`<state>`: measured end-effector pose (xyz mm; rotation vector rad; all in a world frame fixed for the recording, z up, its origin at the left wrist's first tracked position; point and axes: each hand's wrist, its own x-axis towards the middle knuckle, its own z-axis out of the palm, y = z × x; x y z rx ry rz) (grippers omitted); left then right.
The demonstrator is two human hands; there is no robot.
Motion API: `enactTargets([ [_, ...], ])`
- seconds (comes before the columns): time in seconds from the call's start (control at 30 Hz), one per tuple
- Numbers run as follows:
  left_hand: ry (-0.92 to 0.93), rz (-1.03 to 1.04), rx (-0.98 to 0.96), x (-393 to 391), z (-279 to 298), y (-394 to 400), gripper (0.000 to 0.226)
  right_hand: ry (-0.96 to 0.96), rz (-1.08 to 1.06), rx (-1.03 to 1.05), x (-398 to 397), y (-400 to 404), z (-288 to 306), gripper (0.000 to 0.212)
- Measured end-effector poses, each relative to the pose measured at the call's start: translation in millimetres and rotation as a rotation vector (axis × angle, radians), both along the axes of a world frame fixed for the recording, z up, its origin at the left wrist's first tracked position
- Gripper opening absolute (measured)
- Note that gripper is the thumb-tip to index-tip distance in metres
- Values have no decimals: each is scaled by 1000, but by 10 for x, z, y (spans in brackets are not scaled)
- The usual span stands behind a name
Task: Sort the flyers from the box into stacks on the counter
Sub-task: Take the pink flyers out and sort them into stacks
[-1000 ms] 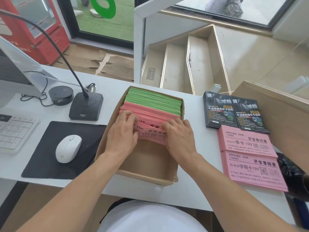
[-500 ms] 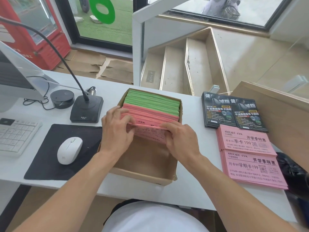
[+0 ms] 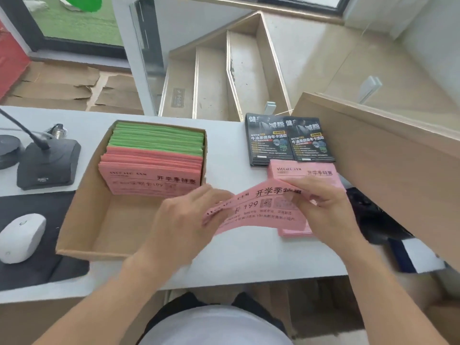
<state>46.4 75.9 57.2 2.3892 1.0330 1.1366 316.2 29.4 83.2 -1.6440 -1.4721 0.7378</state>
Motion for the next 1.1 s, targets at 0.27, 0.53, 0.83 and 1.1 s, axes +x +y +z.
enactTargets([
  [0.27, 123, -172, -162, 951, -694, -346, 18, 36, -240, -158, 693, -915, -475, 58],
  [0.53, 31, -79, -587, 1114, -975, -641, 34, 45, -232, -388, 1001, -1189, -970, 38],
  [0.83, -172, 63, -945, 1207, -967, -755, 12, 123, -216, -350, 1189, -1188, -1084, 18],
  [1.1, -169, 71, -982, 1327, -1050, -725, 12, 143, -123, -444, 1400, -1166, -1145, 7],
])
